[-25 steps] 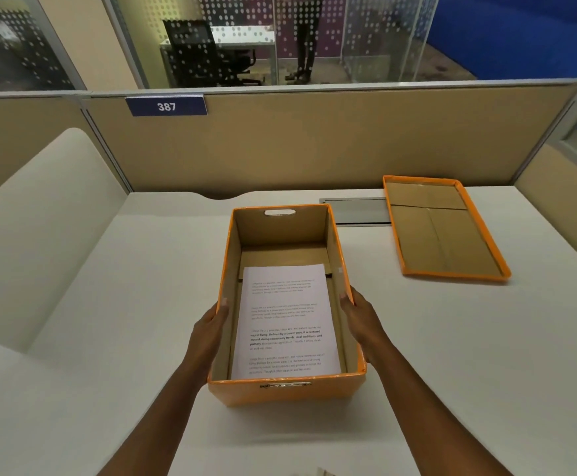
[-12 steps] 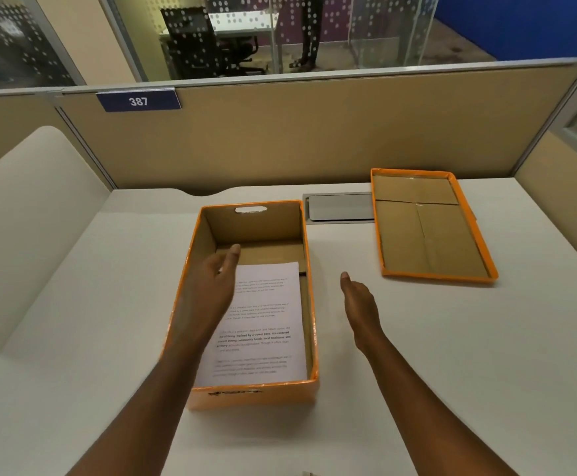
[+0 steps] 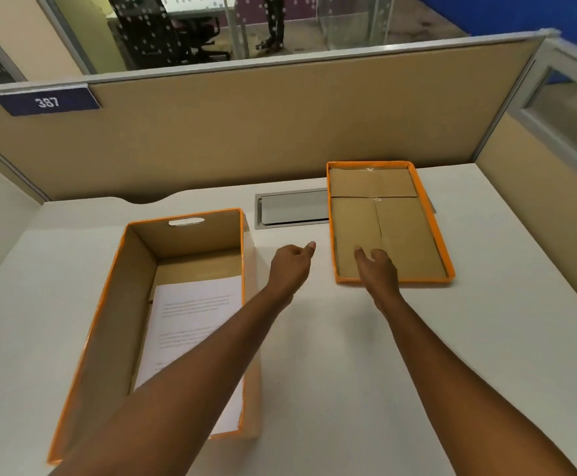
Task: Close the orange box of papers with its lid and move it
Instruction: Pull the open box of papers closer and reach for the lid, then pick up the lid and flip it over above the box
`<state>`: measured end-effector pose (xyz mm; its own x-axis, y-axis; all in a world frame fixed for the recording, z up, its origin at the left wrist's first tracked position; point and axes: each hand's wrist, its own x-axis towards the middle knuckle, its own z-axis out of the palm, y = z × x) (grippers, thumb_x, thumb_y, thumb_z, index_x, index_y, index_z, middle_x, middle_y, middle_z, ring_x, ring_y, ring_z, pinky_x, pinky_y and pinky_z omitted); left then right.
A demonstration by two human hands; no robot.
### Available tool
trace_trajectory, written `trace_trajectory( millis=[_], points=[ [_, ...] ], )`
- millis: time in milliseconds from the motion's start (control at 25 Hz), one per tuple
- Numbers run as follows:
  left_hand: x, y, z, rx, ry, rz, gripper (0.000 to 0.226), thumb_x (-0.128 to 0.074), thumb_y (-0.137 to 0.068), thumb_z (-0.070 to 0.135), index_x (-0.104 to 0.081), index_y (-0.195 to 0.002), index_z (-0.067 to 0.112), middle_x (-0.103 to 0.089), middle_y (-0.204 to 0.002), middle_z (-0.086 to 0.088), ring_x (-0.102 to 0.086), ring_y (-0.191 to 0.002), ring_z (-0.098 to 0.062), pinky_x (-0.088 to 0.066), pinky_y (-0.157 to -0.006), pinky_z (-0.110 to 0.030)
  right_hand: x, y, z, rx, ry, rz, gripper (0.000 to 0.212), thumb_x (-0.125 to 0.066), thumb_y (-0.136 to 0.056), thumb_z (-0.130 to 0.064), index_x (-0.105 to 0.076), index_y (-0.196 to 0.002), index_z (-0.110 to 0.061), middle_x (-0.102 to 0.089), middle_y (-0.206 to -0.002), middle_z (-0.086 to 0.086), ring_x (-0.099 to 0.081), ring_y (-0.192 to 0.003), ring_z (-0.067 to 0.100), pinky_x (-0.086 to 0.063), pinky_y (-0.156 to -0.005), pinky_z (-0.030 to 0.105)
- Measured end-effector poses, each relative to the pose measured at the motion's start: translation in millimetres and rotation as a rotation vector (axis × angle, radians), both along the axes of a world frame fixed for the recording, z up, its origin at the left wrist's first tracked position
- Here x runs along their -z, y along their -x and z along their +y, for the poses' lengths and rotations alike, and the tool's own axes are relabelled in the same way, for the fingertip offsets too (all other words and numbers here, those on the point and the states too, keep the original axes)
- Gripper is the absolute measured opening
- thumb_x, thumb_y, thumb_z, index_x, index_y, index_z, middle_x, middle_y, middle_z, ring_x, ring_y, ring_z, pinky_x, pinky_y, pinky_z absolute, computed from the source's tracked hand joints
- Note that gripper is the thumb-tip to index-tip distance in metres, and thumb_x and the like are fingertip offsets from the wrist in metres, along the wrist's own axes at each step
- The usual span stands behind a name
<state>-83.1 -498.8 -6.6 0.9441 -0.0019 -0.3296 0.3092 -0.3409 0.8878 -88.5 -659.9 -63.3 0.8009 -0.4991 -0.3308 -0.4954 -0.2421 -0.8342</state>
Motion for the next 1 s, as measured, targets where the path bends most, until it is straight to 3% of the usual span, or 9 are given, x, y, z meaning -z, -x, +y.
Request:
trace_trajectory(
  millis=[160, 280, 640, 760, 880, 1000],
  points=[
    [30, -44, -35, 0.049, -0.200, 0.045, 0.047, -0.050, -0.095, 0.037, -0.035, -0.058, 0.011, -0.038, -0.059, -0.009, -0.038, -0.056, -0.021, -0.032, -0.058, -0.029, 7, -29, -62, 0.064, 0.147, -0.001, 0.064, -0.052, -0.091, -0.041, -0.039, -0.139, 0.000, -0.047, -0.142, 0.019, -0.046, -0.129, 0.036, -0.041, -0.102, 0.041],
    [53, -70, -51, 0.021, -0.245, 0.098, 0.051, -0.050, -0.096, 0.035, -0.025, -0.056, 0.014, -0.030, -0.056, -0.001, -0.031, -0.051, -0.015, -0.027, -0.051, -0.028, 15, -45, -104, 0.124, 0.285, 0.033, 0.063, -0.055, -0.090, -0.036, -0.041, -0.136, 0.005, -0.047, -0.140, 0.023, -0.046, -0.128, 0.038, -0.041, -0.102, 0.041],
    [100, -109, -80, -0.008, -0.203, 0.176, 0.044, -0.043, -0.097, 0.039, -0.038, -0.064, 0.011, -0.054, -0.083, -0.015, -0.056, -0.082, -0.031, -0.052, -0.084, -0.046, 51, -64, -157, 0.192, 0.375, 0.148, 0.054, -0.057, -0.089, -0.032, -0.045, -0.125, 0.006, -0.049, -0.131, 0.024, -0.045, -0.122, 0.041, -0.039, -0.101, 0.047],
    [106, -111, -87, 0.037, -0.227, 0.177, 0.040, -0.047, -0.096, 0.033, -0.034, -0.065, 0.012, -0.047, -0.079, -0.013, -0.049, -0.076, -0.028, -0.051, -0.076, -0.046, 56, -67, -156, 0.184, 0.426, 0.196, 0.048, -0.055, -0.091, -0.030, -0.048, -0.123, 0.005, -0.052, -0.128, 0.024, -0.045, -0.120, 0.041, -0.041, -0.098, 0.048],
    [110, -108, -89, 0.061, -0.260, 0.195, 0.038, -0.049, -0.096, 0.028, -0.034, -0.065, 0.013, -0.040, -0.069, -0.004, -0.042, -0.069, -0.021, -0.036, -0.062, -0.033, 53, -68, -156, 0.223, 0.400, 0.179, 0.040, -0.054, -0.091, -0.025, -0.051, -0.119, 0.005, -0.056, -0.125, 0.023, -0.050, -0.118, 0.041, -0.043, -0.098, 0.051],
    [105, -101, -87, 0.038, -0.211, 0.191, 0.032, -0.044, -0.098, 0.032, -0.053, -0.085, 0.005, -0.052, -0.086, -0.007, -0.050, -0.081, -0.023, -0.041, -0.067, -0.032, 47, -65, -155, 0.221, 0.288, 0.165, 0.035, -0.056, -0.090, -0.025, -0.053, -0.111, 0.003, -0.060, -0.119, 0.022, -0.054, -0.114, 0.041, -0.045, -0.097, 0.052]
  ],
)
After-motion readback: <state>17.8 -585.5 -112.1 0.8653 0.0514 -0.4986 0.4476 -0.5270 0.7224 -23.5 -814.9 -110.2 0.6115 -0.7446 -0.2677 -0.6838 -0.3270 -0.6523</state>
